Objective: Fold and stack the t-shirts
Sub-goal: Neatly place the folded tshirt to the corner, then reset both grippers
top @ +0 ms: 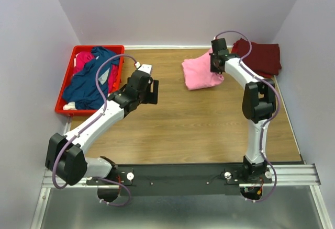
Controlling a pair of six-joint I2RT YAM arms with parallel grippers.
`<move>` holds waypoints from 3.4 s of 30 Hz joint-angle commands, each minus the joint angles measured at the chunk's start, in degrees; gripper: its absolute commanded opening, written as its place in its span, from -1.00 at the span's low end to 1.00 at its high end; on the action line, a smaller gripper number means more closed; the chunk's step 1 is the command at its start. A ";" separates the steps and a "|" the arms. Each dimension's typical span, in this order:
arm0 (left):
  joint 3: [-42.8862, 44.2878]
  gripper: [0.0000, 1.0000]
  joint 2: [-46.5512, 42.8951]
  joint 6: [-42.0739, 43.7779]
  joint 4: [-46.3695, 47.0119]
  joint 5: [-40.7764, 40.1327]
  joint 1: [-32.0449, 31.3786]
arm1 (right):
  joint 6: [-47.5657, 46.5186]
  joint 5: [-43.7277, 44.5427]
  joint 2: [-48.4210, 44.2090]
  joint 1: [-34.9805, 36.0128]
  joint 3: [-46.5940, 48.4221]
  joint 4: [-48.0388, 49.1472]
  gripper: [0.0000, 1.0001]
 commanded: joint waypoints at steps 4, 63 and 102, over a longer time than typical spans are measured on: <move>-4.59 0.78 -3.57 0.83 -1.90 6.00 4.19 | -9.64 14.58 9.91 -5.37 16.34 -6.00 -0.99; -2.92 0.79 -2.40 -4.53 -4.80 4.69 5.51 | 9.77 6.76 -2.62 -30.61 5.51 7.44 0.54; -27.71 0.93 -59.03 -23.33 11.63 -24.41 5.69 | 15.40 -17.67 -103.98 -27.71 -58.58 2.00 1.00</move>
